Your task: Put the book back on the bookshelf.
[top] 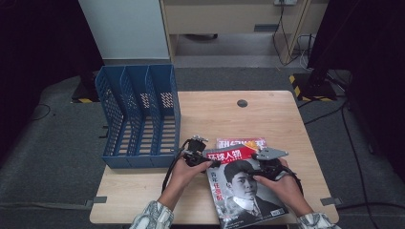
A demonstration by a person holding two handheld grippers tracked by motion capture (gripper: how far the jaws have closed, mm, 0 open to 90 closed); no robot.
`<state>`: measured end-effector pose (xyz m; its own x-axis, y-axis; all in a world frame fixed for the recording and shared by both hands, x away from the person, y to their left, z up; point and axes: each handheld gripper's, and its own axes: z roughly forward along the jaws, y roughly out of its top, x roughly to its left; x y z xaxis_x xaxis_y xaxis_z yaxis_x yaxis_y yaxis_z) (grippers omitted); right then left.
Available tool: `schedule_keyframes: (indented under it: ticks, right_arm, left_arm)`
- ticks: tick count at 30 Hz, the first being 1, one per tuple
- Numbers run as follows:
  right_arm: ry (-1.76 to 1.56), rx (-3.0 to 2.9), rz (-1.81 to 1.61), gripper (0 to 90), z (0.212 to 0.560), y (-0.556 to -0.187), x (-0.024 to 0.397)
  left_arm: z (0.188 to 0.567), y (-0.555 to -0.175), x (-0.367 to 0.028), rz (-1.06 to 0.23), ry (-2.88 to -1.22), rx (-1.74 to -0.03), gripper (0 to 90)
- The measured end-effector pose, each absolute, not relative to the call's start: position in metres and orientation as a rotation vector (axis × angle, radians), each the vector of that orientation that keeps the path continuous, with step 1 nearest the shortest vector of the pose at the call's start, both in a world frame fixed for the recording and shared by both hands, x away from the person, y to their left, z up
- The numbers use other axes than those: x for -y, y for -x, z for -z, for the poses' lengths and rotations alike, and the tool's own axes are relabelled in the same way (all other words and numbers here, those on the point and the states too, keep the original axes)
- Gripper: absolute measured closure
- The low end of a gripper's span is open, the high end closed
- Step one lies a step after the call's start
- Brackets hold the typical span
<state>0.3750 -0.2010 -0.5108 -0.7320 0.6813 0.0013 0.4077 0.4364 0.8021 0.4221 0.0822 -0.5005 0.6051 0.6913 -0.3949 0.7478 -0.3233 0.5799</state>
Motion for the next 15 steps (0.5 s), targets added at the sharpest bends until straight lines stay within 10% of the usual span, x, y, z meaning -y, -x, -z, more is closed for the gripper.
schedule_keyframes:
  ticks: [15]
  right_arm:
    - [-0.929,-2.375,-1.195,32.1,0.511,-0.375,0.203]
  left_arm:
    - [0.482,-0.442,-0.061,0.205,-2.077,-1.091,45.0]
